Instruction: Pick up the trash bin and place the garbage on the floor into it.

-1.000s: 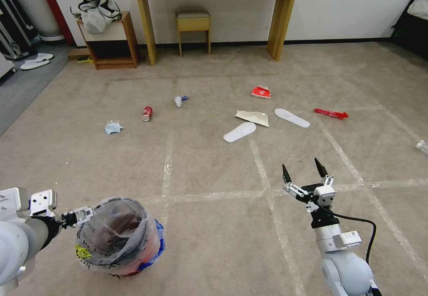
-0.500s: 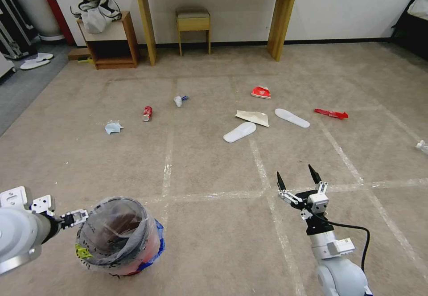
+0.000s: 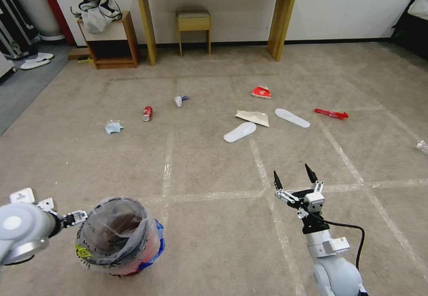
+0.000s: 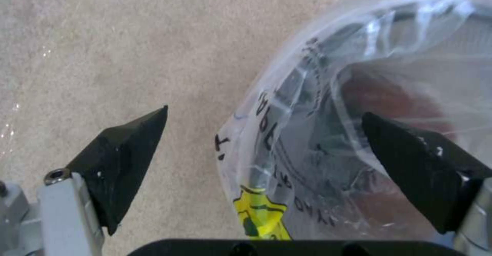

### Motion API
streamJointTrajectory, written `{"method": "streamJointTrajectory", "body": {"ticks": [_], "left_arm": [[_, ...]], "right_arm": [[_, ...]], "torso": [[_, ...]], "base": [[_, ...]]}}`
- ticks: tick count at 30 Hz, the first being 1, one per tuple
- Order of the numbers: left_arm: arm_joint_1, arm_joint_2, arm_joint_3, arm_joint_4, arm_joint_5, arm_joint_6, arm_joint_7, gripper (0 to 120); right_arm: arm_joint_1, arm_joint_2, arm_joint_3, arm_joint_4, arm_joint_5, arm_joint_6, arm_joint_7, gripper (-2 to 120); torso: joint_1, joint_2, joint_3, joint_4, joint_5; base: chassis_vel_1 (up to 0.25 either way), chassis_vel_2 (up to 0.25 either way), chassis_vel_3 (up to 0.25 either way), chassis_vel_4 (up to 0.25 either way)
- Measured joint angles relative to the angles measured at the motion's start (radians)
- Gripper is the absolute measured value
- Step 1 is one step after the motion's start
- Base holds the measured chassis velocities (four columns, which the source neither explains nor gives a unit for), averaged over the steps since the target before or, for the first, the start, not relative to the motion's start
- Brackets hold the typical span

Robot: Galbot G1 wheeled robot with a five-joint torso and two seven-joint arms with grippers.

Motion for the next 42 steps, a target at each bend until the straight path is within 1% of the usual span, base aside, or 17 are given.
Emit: {"method": "streamJointTrajectory", "body": {"ticks": [10,15,17,18,19,20,22,23,25,27,29,32,33,35,37,38,42], "left_arm": [[0.0,-0.017,0.037,0.013,0.045,0.002,0.005,100],[-0.012,-0.018,0.056,0.028,0.06,0.002,0.009,100],[-0.034,-0.016,0.079,0.048,0.067,0.002,0.017,100],[-0.034,-0.016,0.079,0.048,0.067,0.002,0.017,100],[-0.049,-0.016,0.098,0.057,0.072,0.002,0.018,100],[-0.049,-0.016,0.098,0.057,0.072,0.002,0.018,100],[-0.08,-0.023,0.133,0.073,0.076,0.002,0.019,100],[-0.08,-0.023,0.133,0.073,0.076,0.002,0.019,100],[-0.126,-0.032,0.182,0.102,0.083,0.002,0.019,100],[-0.138,-0.034,0.192,0.111,0.085,0.002,0.02,100],[-0.168,-0.043,0.214,0.143,0.093,0.002,0.025,100],[-0.173,-0.052,0.218,0.16,0.098,0.002,0.026,100],[-0.179,-0.058,0.224,0.186,0.113,0.002,0.031,100],[-0.181,-0.059,0.225,0.193,0.118,0.002,0.035,100],[-0.188,-0.062,0.231,0.245,0.145,0.002,0.066,100],[-0.188,-0.062,0.231,0.245,0.145,0.002,0.066,100],[-0.193,-0.071,0.224,0.293,0.154,0.002,0.087,100]], "right_arm": [[0.001,-0.005,-0.001,-0.001,0.002,0.006,-0.005,100],[-0.004,-0.005,0.0,0.0,0.002,0.011,-0.007,100],[-0.005,-0.003,0.002,0.004,0.002,0.013,-0.008,100],[-0.005,-0.003,0.002,0.004,0.002,0.013,-0.008,100],[-0.005,-0.001,0.004,0.006,0.002,0.013,-0.008,100],[-0.005,-0.001,0.004,0.006,0.002,0.013,-0.008,100],[-0.006,0.002,0.008,0.008,0.002,0.014,-0.008,100],[-0.006,0.002,0.008,0.008,0.002,0.014,-0.008,100],[-0.009,0.009,0.01,0.008,0.001,0.017,-0.008,100],[-0.01,0.01,0.01,0.008,0.001,0.018,-0.008,100],[-0.008,0.013,0.006,0.007,0.0,0.019,-0.009,100],[-0.001,0.013,0.0,0.002,0.0,0.019,-0.009,100],[0.004,0.013,-0.004,-0.004,0.0,0.019,-0.01,100],[0.004,0.014,-0.005,-0.005,0.0,0.019,-0.01,100],[0.01,0.014,-0.007,-0.021,0.0,0.021,-0.013,100],[0.01,0.014,-0.007,-0.021,0.0,0.021,-0.013,100],[0.021,0.013,-0.012,-0.038,0.0,0.023,-0.017,100]], "torso": [[0.0,0.0,0.0,0.0001,0.0001],[0.0,0.0,0.0,0.0,0.0002],[0.0,0.0,0.0,0.0,0.0002],[0.0,0.0,0.0,0.0,0.0002],[0.0,0.0,0.0,0.0,0.0002],[0.0,0.0,0.0,0.0,0.0002],[0.0,0.0,0.0,0.0001,0.0001],[0.0,0.0,0.0,0.0001,0.0001],[0.0,0.0,0.0,0.0,0.0001],[0.0,0.0,0.0,0.0,0.0],[0.0,0.0,0.0,-0.0004,0.0001],[0.0,0.0,0.0,0.0,0.0001],[0.0,0.0,0.0,0.0001,0.0002],[0.0,0.0,0.0,0.0001,0.0001],[0.0,0.0,0.0,0.0,0.0001],[0.0,0.0,0.0,0.0,0.0001],[0.0,0.0,0.0,0.0001,0.0001]], "base": [[0.0,0.0,0.0,0.0],[0.0,0.0,0.0,0.0],[0.0,0.0,0.0,0.0],[0.0,0.0,0.0,0.0],[0.0,0.0,0.0,0.0],[0.0,0.0,0.0,0.0],[0.0,0.0,0.0,0.0],[0.0,0.0,0.0,0.0],[0.0,0.0,0.0,0.0],[0.0,0.0,0.0,0.0],[0.0,0.0,0.0,0.0],[0.0,0.0,0.0,0.0],[0.0,0.0,0.0,0.0],[0.0,0.0,0.0,0.0],[0.0,0.0,0.0,0.0],[0.0,0.0,0.0,0.0],[0.0,0.0,0.0,0.0]]}}
